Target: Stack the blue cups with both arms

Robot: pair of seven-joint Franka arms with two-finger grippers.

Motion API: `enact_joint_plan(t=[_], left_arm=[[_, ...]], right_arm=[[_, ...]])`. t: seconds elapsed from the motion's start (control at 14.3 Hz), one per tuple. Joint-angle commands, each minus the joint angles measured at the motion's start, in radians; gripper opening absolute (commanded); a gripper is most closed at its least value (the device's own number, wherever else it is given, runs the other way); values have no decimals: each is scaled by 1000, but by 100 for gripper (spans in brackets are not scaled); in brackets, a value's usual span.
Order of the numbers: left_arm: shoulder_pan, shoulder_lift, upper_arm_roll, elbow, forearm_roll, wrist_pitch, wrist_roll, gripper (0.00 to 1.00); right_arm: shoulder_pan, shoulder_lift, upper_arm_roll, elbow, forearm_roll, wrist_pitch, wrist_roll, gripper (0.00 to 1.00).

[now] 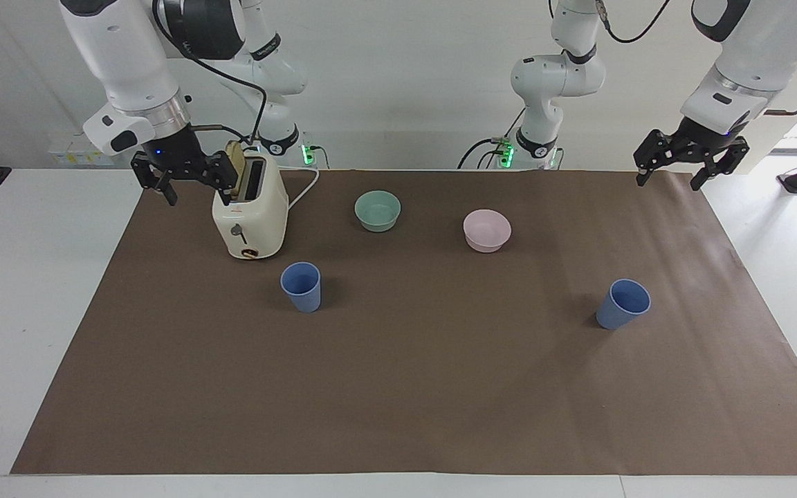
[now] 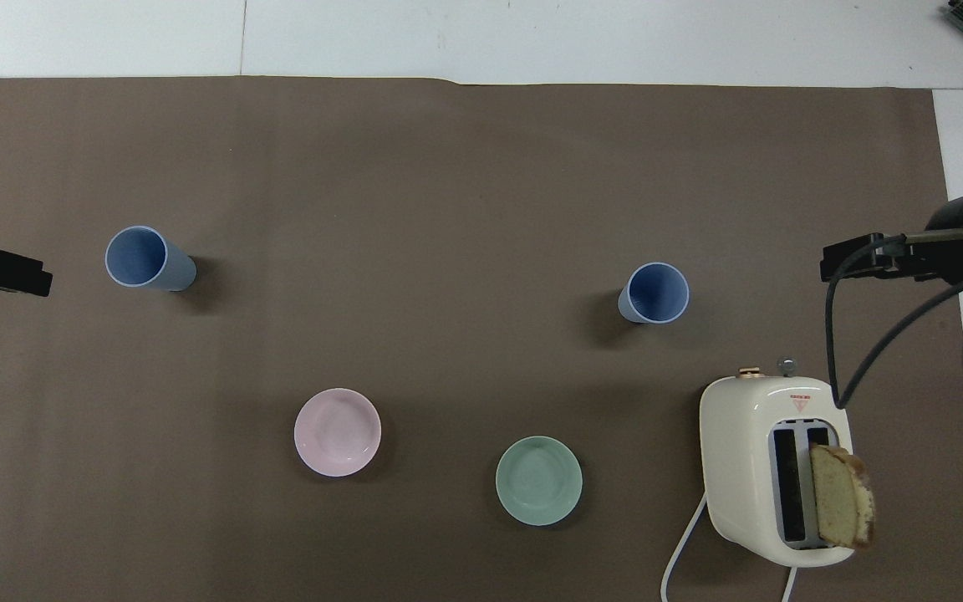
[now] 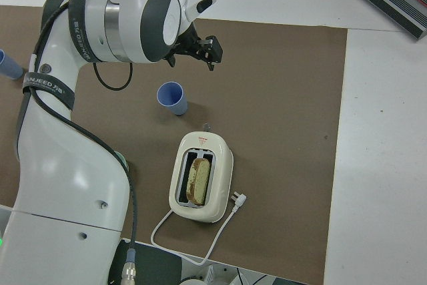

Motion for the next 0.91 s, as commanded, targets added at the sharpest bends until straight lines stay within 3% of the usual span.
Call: enact_joint_plan(t=[0.0,0.84], left_arm=[[3,-26,0,-31,-12,19,-10,100],[-12,-21,-5,-25,-10,16,-12,100]], right_arm=[[-18,-26,6,-26,20,1,-32,100],[-18,-26,6,-26,20,0,-33,100]])
